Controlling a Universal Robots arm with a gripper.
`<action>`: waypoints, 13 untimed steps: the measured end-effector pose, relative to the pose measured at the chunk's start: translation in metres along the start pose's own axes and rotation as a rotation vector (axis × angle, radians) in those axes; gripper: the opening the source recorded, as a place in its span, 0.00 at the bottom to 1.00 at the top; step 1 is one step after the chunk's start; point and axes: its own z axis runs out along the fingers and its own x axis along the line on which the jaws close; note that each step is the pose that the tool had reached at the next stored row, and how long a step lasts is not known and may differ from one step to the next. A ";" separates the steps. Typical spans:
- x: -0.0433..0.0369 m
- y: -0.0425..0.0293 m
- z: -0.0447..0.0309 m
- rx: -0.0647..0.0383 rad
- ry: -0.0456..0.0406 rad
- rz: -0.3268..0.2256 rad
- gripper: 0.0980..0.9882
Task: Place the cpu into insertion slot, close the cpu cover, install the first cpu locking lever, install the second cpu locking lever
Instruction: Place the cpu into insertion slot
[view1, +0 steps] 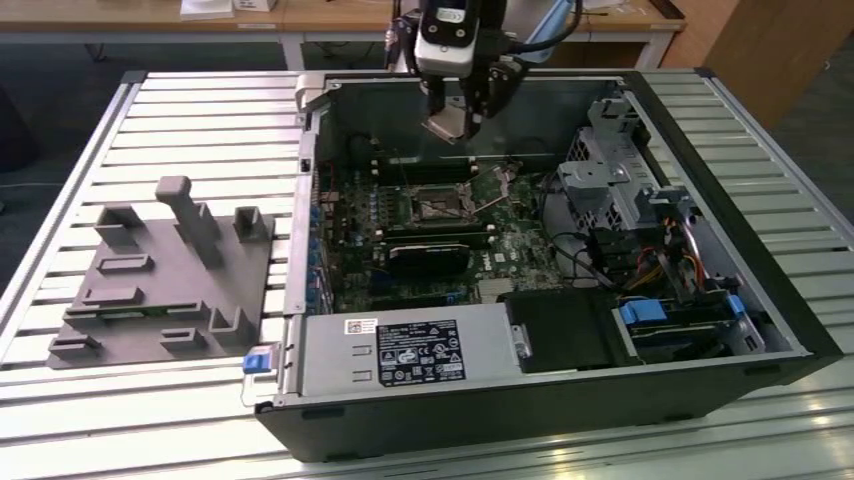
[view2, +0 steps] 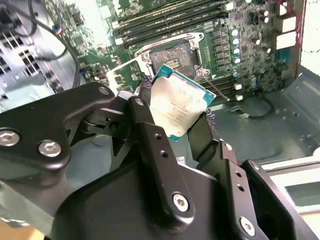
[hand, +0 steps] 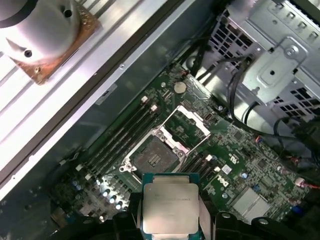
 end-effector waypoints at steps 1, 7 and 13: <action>0.0000 0.0000 0.0003 0.000 -0.0015 0.018 0.50; 0.0000 -0.0002 0.0024 -0.002 -0.0107 0.127 0.50; -0.0001 -0.0004 0.0045 -0.004 -0.0197 0.235 0.50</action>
